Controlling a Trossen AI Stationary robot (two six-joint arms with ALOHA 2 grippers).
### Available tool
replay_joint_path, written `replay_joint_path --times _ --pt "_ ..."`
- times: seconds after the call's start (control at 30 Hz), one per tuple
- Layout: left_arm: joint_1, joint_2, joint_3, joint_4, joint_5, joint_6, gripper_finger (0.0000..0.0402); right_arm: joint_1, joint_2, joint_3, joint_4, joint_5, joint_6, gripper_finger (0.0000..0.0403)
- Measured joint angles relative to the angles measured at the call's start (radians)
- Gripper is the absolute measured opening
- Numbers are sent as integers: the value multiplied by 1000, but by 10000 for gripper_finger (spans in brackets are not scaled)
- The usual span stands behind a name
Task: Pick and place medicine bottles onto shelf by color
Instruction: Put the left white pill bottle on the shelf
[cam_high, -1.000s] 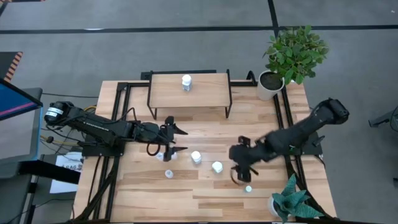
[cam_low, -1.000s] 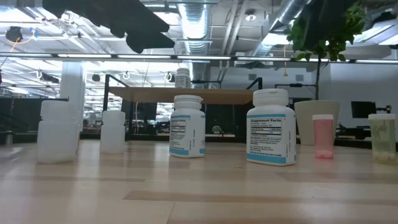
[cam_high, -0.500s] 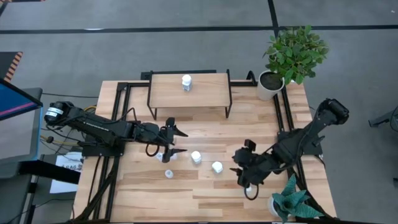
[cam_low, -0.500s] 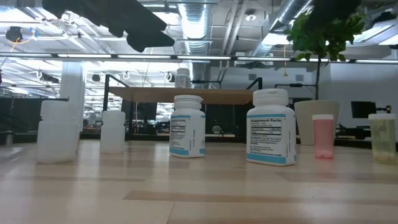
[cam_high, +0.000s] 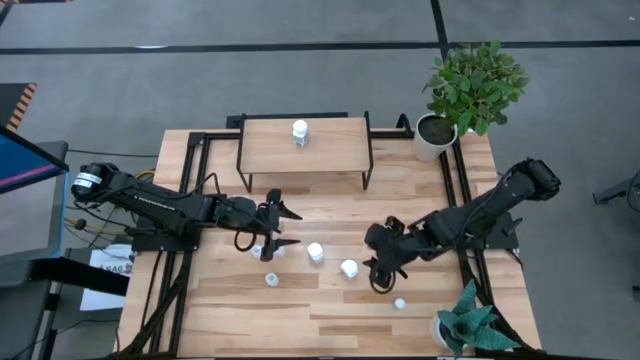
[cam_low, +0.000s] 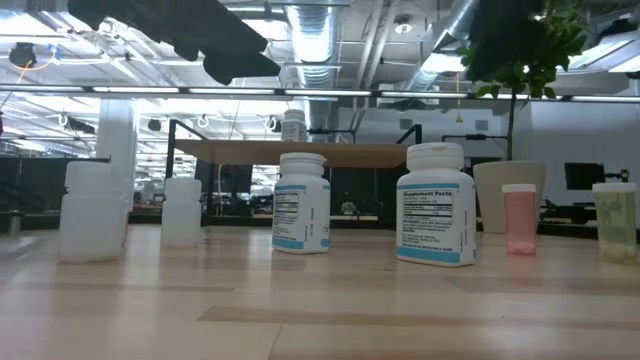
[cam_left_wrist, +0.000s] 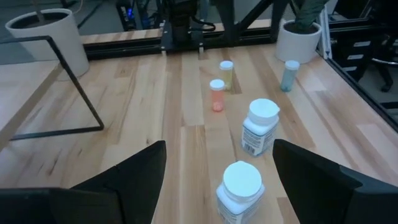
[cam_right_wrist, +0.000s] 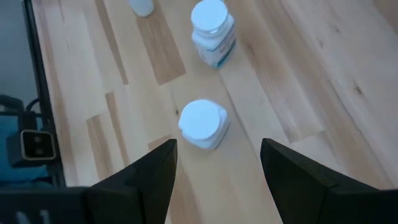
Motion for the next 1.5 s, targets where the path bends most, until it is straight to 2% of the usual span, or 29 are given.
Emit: replay_joint_path --times 0.13,0.23,0.43,0.6,0.77,1.2,1.33,1.5 --pt "0 37 2 29 88 -37 285 -21 0 0 24 0 0 256" --pt "0 120 44 5 97 -49 285 -22 0 0 54 -1 -8 256" --pt "-2 288 232 -223 93 43 285 -17 0 0 43 -1 -10 256" --pt "-13 398 320 -312 94 90 285 -9 0 0 41 -1 -10 256" --pt "-14 477 353 -316 93 101 285 3 0 0 39 -1 -10 256" --pt "-15 545 354 -334 93 127 283 35 0 -1 43 -1 -10 256" --pt "-15 544 354 -308 93 128 251 34 0 -1 42 -1 -10 256" --pt "-15 535 355 -304 93 126 159 34 0 -1 42 -1 -10 256"
